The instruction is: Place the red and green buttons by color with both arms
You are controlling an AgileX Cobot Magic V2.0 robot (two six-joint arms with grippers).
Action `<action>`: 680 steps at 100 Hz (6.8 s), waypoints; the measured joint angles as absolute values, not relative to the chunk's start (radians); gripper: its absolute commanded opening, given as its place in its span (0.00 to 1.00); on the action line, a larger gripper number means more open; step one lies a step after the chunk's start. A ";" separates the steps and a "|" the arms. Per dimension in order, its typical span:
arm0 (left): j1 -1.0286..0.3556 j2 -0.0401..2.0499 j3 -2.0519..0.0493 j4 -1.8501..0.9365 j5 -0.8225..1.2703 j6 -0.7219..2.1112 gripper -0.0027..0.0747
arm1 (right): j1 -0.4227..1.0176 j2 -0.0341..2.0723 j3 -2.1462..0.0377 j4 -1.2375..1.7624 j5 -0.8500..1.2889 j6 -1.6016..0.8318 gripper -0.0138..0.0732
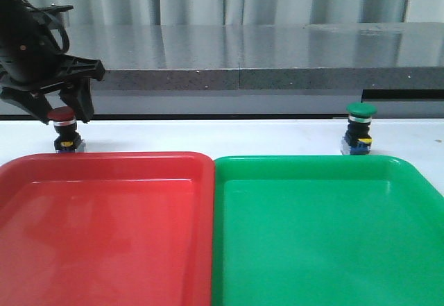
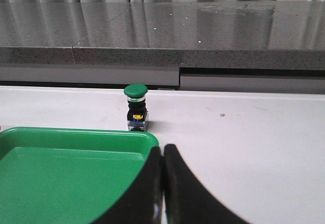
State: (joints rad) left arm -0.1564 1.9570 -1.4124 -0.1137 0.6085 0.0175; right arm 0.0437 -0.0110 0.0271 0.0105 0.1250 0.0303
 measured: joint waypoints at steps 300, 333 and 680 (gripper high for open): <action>-0.383 1.605 -0.992 -0.159 0.484 -0.162 0.78 | 0.044 -0.011 0.027 0.011 0.125 0.030 0.03; -0.338 1.386 -0.985 -0.113 0.411 -0.162 0.78 | 0.044 -0.011 0.027 0.011 0.125 0.030 0.03; -0.063 -0.006 0.002 0.073 0.085 -0.163 0.01 | 0.044 -0.011 0.027 0.011 0.125 0.030 0.03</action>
State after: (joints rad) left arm -0.0631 -0.0062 0.0024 0.0730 0.0850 -0.1633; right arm 0.0437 -0.0110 0.0271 0.0105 0.1250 0.0303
